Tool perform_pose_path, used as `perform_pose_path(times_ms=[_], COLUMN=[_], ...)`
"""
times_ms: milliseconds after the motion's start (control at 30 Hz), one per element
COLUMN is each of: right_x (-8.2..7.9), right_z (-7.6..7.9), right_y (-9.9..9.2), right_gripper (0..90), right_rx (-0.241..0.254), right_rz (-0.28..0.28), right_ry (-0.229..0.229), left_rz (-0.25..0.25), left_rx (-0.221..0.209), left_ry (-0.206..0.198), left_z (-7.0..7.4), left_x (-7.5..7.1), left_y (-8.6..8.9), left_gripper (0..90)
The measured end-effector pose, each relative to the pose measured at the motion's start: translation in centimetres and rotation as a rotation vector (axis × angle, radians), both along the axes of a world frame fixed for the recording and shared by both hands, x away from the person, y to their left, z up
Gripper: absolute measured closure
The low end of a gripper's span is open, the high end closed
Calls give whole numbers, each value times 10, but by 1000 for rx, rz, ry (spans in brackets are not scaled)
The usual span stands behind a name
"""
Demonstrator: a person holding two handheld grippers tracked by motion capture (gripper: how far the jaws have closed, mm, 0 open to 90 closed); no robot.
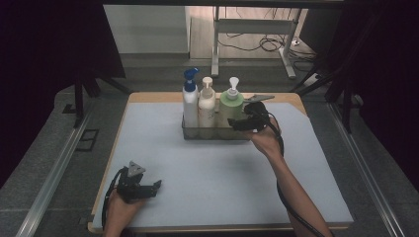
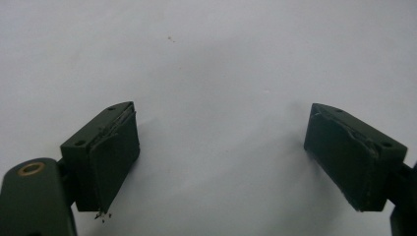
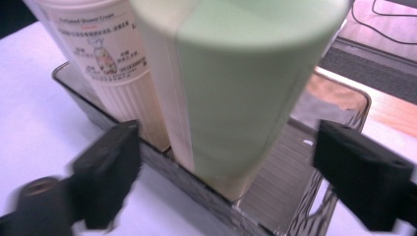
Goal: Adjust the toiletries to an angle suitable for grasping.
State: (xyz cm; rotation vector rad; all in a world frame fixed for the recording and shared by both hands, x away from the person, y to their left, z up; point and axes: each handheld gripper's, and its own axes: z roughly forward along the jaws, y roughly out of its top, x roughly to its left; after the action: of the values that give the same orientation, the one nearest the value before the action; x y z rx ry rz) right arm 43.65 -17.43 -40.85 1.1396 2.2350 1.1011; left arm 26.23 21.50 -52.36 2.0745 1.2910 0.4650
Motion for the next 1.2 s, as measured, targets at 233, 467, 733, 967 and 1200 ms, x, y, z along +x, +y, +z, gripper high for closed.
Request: perform_pose_path(times_ms=[233, 467, 733, 967, 1200], right_x=[-5, -2, 16, 30, 35], right_z=[-4, -11, -20, -31, -39], right_y=[-16, -23, -22, -20, -14], right_gripper=[480, 788, 895, 894, 895], right_rx=[37, -17, -60, -40, -25], right_rz=[3, -23, -80, -108, -108], right_ry=[6, -20, -16, 10, 30], left_rz=[0, -1, -1, 0, 0], left_rx=[0, 1, 0, 0, -1], left_ry=[0, 0, 0, 1, 1], left_z=[0, 0, 0, 0, 0], left_x=[0, 0, 0, 0, 0], left_y=[0, 0, 0, 0, 0], left_gripper=[134, 134, 134, 134, 134])
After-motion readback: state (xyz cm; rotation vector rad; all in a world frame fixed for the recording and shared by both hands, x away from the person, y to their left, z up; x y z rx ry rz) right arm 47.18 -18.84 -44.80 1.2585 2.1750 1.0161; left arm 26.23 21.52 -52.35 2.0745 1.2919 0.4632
